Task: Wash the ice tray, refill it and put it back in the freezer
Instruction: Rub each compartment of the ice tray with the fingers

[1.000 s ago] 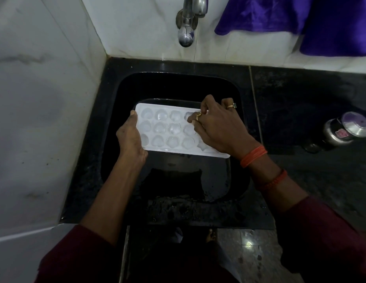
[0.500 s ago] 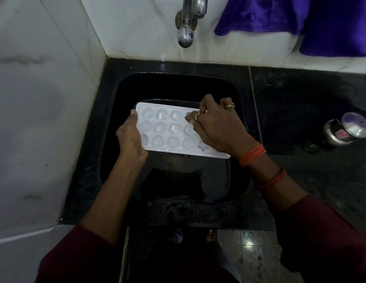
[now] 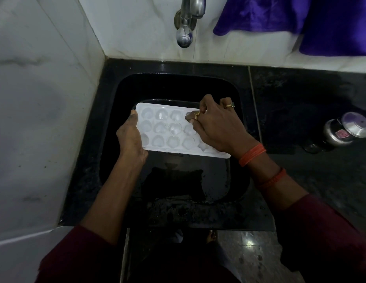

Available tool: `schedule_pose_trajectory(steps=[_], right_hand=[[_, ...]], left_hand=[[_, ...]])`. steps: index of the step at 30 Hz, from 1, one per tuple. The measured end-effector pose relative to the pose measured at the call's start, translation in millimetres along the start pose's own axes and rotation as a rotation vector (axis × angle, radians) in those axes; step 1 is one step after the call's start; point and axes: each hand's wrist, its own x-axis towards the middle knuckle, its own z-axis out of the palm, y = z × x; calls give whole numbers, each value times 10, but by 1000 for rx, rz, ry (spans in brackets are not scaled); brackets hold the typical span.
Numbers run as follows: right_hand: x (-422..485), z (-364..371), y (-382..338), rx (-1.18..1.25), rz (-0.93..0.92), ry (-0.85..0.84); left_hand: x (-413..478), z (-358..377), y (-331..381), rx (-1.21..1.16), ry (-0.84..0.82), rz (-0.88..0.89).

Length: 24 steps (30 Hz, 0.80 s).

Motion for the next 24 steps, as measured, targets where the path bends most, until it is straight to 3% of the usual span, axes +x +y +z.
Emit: schedule_pose_trajectory(steps=[17,24], right_hand=[[64,-96,38,40,10,-11],[72,-31,10,-60,6,-67]], left_hand=[[27,-34,-26,-2,11,0],[26,-21,-20,-39,20,-11]])
